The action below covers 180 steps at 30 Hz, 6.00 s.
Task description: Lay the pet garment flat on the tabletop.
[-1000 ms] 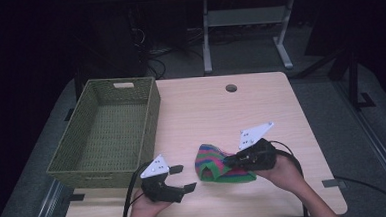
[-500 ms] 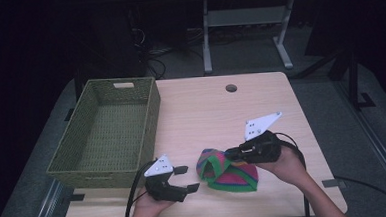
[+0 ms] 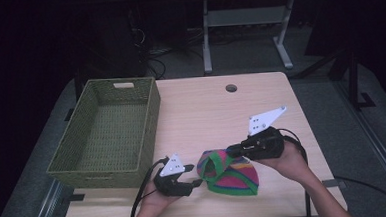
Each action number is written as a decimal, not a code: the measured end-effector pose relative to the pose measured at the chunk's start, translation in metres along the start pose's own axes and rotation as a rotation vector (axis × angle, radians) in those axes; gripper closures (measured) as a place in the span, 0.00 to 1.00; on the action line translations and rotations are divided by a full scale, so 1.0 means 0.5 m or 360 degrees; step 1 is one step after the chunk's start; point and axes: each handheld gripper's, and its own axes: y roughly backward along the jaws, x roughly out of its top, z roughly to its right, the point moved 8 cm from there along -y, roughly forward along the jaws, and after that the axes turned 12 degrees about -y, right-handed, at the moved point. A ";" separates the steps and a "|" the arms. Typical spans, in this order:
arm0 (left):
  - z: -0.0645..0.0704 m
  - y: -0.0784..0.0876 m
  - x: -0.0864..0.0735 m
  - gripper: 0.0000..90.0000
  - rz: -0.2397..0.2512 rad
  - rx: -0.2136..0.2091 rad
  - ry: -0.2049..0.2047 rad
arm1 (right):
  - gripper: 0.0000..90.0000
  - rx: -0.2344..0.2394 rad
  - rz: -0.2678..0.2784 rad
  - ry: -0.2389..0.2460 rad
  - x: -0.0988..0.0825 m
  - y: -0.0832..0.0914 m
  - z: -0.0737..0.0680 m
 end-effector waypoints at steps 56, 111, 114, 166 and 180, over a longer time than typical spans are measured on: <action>-0.047 0.064 0.114 0.97 0.0294 0.0058 -0.0132 | 0.93 -0.0105 -0.0028 -0.0134 -0.043 0.031 0.064; -0.172 -0.024 0.148 0.94 0.0107 0.0147 0.0129 | 0.84 -0.0235 -0.0045 -0.0391 -0.034 -0.008 0.198; -0.200 -0.040 0.153 0.81 0.0104 0.0222 0.0206 | 0.68 -0.0396 -0.0007 -0.0517 -0.014 -0.014 0.259; -0.174 -0.025 0.114 0.47 0.0152 0.0069 0.0367 | 0.51 -0.0165 0.0060 -0.0710 -0.116 0.015 0.268; -0.150 -0.021 0.099 0.42 0.0174 0.0005 0.0405 | 0.47 -0.0128 0.0065 -0.0733 -0.144 0.031 0.265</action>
